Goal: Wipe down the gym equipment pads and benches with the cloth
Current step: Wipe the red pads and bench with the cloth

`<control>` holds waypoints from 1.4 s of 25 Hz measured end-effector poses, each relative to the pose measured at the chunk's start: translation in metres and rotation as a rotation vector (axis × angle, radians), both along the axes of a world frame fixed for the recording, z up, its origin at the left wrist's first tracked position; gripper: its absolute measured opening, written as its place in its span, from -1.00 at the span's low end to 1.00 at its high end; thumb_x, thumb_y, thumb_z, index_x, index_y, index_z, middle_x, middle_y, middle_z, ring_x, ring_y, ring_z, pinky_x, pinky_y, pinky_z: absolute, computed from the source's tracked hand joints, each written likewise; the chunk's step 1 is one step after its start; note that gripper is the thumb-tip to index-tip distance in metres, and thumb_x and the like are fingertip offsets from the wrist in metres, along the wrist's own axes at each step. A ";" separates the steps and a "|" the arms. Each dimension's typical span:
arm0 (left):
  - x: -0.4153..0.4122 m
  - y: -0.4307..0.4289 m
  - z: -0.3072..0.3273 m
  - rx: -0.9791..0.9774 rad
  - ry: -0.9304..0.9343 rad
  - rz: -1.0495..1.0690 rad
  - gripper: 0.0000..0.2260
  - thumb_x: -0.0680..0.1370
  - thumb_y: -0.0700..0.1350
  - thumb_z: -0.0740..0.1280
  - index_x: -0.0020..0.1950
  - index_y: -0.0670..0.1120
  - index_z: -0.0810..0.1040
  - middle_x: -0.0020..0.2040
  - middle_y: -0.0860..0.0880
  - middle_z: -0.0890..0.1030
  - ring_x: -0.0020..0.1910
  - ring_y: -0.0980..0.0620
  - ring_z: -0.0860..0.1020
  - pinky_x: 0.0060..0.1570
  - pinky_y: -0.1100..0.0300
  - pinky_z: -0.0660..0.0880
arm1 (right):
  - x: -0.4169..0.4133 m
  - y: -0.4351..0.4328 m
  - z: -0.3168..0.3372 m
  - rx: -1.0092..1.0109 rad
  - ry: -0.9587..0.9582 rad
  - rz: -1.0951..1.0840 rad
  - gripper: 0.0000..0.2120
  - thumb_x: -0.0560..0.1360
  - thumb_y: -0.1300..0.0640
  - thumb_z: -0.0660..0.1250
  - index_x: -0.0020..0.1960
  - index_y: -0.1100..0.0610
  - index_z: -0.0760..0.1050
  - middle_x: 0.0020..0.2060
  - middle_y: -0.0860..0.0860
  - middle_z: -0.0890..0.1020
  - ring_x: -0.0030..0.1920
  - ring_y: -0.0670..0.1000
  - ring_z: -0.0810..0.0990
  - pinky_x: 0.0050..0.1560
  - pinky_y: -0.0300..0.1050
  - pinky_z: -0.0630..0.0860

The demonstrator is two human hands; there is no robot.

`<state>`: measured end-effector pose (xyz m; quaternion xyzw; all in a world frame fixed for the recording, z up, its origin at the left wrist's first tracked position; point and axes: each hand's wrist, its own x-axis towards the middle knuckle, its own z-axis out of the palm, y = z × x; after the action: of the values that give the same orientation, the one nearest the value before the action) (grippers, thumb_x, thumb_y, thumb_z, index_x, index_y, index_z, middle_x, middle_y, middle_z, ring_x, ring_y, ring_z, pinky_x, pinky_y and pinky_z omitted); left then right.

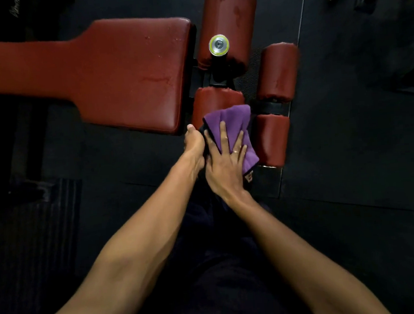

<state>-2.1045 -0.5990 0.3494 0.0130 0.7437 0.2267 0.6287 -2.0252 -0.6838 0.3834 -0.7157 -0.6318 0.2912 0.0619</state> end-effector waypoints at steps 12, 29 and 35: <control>-0.027 -0.021 0.001 0.112 -0.017 -0.106 -0.61 0.72 0.05 0.06 0.37 -0.09 0.53 0.22 -0.10 0.62 0.18 -0.08 0.59 0.23 0.03 0.52 | 0.018 0.056 -0.003 -0.109 0.209 -0.427 -0.42 0.69 -0.18 0.06 0.64 -0.26 -0.08 0.66 -0.03 -0.17 0.62 0.28 0.05 0.51 0.37 0.18; -0.052 -0.032 0.027 0.211 0.083 -0.438 -0.55 0.73 0.10 0.02 0.49 -0.13 0.40 0.41 -0.14 0.50 0.37 -0.16 0.47 0.39 -0.04 0.38 | 0.002 0.049 0.027 -0.144 -0.053 0.001 -0.39 0.64 0.12 0.16 0.63 -0.20 0.11 0.65 -0.13 -0.19 0.61 0.38 -0.16 0.52 0.41 0.12; -0.082 -0.064 0.025 0.192 0.167 -0.521 -0.47 0.68 0.13 0.15 0.62 0.00 0.16 0.48 -0.15 0.44 0.43 -0.14 0.43 0.43 -0.20 0.36 | 0.015 0.021 0.057 -0.133 0.019 0.038 -0.37 0.55 0.28 0.23 0.56 -0.13 0.33 0.65 -0.10 0.08 0.57 0.26 0.21 0.46 0.22 0.36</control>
<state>-2.1861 -0.6626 0.3744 0.2819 0.7397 0.1250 0.5982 -2.0107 -0.6633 0.4400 -0.7032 -0.6241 0.3403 0.0145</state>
